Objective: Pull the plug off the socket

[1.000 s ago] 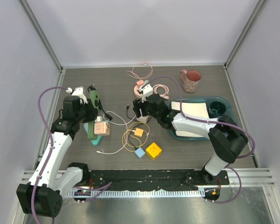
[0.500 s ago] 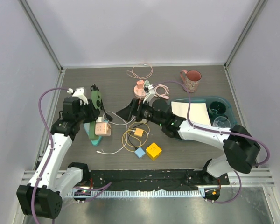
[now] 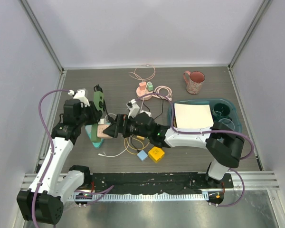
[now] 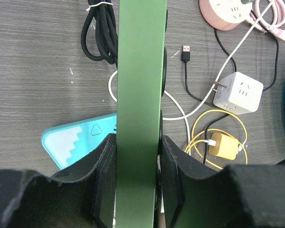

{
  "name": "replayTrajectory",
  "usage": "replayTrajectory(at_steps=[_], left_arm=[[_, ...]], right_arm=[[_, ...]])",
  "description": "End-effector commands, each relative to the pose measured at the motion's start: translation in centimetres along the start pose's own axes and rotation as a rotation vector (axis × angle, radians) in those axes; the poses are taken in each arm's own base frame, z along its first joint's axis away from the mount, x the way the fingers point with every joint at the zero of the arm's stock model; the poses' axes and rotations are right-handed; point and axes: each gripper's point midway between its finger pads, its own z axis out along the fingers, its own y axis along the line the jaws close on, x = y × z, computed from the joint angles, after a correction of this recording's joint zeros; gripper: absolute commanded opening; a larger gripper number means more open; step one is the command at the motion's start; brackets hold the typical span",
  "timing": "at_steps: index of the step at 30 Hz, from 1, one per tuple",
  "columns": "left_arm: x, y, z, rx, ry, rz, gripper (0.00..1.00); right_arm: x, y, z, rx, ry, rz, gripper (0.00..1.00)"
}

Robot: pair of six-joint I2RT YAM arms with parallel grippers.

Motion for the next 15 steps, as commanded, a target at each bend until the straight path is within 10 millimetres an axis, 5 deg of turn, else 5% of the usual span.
replayTrajectory(at_steps=[1, 11, 13, 15], left_arm=[[-5.5, -2.4, -1.3, 0.099, -0.219, 0.011, 0.0], [-5.4, -2.8, -1.3, 0.122, -0.219, 0.017, 0.0], [-5.3, -2.9, -1.3, 0.131, -0.218, 0.026, 0.0], [-5.0, -2.9, -1.1, 0.136, -0.209, 0.04, 0.0]], right_arm=[[-1.7, 2.9, 1.2, -0.062, -0.064, 0.004, 0.98], [-0.9, 3.3, 2.5, -0.101, -0.051, 0.027, 0.74], [-0.8, 3.4, 2.5, -0.11, -0.05, 0.023, 0.5], [-1.0, 3.2, 2.3, -0.108, -0.068, 0.016, 0.15]])
